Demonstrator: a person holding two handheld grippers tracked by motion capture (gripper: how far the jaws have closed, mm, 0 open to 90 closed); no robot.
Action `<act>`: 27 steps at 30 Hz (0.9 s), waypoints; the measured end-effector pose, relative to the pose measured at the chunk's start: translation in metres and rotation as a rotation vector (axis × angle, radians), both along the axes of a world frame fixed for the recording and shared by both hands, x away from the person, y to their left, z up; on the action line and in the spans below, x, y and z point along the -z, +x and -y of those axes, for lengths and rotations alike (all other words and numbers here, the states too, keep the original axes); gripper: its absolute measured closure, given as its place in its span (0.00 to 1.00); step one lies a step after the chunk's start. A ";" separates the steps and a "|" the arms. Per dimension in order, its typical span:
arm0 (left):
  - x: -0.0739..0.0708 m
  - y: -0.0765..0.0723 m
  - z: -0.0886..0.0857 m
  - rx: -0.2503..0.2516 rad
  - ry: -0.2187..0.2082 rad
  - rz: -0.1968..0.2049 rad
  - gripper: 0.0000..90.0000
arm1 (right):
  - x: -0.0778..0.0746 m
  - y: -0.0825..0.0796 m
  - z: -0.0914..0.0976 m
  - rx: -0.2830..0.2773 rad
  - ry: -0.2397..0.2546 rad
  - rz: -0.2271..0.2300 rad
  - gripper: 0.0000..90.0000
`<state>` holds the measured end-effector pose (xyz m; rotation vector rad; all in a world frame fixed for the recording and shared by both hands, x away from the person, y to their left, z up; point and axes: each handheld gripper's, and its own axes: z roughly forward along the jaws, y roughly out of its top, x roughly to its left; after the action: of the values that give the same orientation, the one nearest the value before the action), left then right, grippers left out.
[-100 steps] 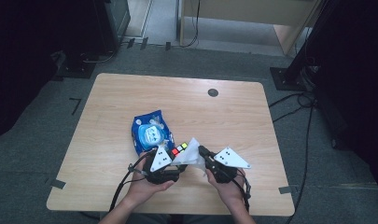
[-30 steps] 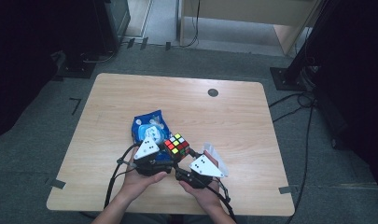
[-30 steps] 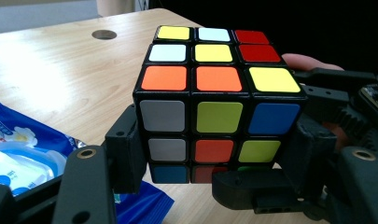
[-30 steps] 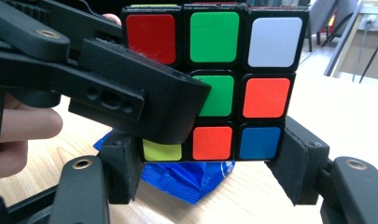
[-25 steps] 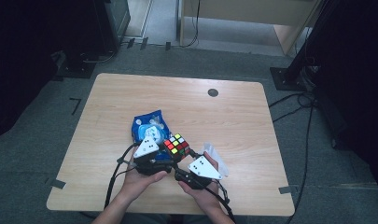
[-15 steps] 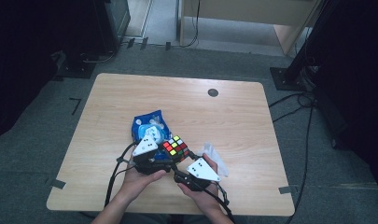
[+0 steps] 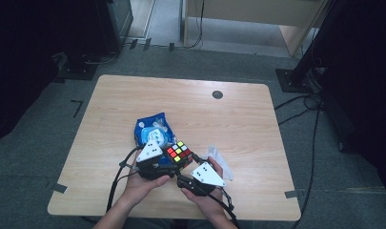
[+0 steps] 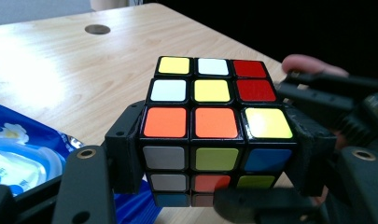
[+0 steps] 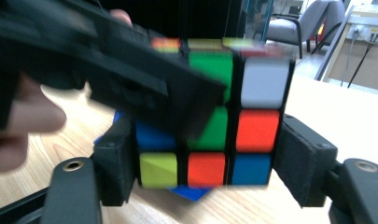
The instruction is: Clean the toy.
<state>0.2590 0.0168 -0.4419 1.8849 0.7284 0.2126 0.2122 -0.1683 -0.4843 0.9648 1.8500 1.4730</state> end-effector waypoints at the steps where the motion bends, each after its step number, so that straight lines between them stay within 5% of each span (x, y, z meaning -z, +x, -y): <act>1: 0.001 0.000 0.000 -0.001 -0.003 0.000 0.38 | -0.001 -0.001 0.000 -0.005 0.002 0.001 0.38; 11: 0.001 0.002 -0.001 0.014 -0.030 -0.019 0.37 | -0.003 -0.001 0.002 -0.002 -0.007 -0.006 0.38; 19: -0.008 0.004 -0.015 0.019 -0.096 0.018 0.36 | -0.001 0.003 0.007 0.011 -0.014 -0.050 0.39; 22: -0.009 0.004 -0.019 0.012 -0.090 0.036 0.32 | -0.001 0.006 0.010 0.017 -0.013 -0.060 0.39; 23: -0.009 0.005 -0.023 -0.004 -0.059 0.061 0.30 | -0.001 0.008 0.013 0.025 -0.013 -0.070 0.39; 27: -0.008 0.010 -0.034 -0.025 -0.076 0.055 0.25 | -0.003 0.012 0.023 0.042 -0.019 -0.083 0.39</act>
<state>0.2686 0.0505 -0.4339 1.7920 0.7133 0.2477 0.2239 -0.1916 -0.4818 1.0642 1.8871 1.4081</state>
